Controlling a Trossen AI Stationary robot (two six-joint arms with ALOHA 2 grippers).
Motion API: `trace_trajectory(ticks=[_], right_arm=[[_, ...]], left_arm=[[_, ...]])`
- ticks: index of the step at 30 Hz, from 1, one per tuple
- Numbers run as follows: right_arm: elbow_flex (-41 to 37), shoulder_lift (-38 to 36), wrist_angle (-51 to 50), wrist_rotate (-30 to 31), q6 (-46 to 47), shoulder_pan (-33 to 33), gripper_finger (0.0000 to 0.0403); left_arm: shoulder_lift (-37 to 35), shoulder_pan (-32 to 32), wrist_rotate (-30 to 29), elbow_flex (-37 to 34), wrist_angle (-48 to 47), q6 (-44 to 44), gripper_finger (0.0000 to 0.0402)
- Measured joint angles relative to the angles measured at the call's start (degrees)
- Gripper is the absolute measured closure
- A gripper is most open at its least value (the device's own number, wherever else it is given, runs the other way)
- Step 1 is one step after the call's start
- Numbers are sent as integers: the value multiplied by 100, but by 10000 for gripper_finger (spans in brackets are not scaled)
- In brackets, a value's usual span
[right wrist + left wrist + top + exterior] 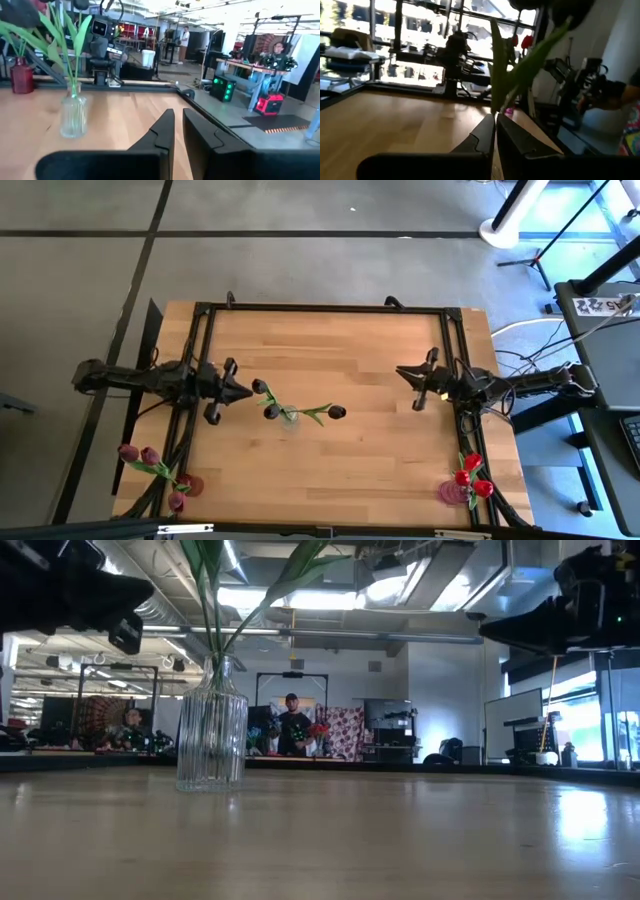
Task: Sort flowers into vase by color
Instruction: Return to home position
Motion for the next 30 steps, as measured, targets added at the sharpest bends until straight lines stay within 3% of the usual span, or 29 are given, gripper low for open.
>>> trace_trajectory(ticks=[10,18,22,26,30], right_arm=[[-4,-348,-1516,-79,634,1,363],[-12,-334,-2373,-370,838,-1,363],[-17,-335,-2363,-1065,922,-1,363],[-20,-485,-1510,-1865,910,-1,363],[-20,-822,-1426,-1703,852,-1,363]], left_arm=[[-919,-1,436,3,-1270,741,386],[-792,-128,455,7,-1285,398,386],[-785,-130,455,7,-1285,-20,386],[-785,-130,454,7,-1285,-25,386],[-787,-130,454,7,-1286,-36,386]])
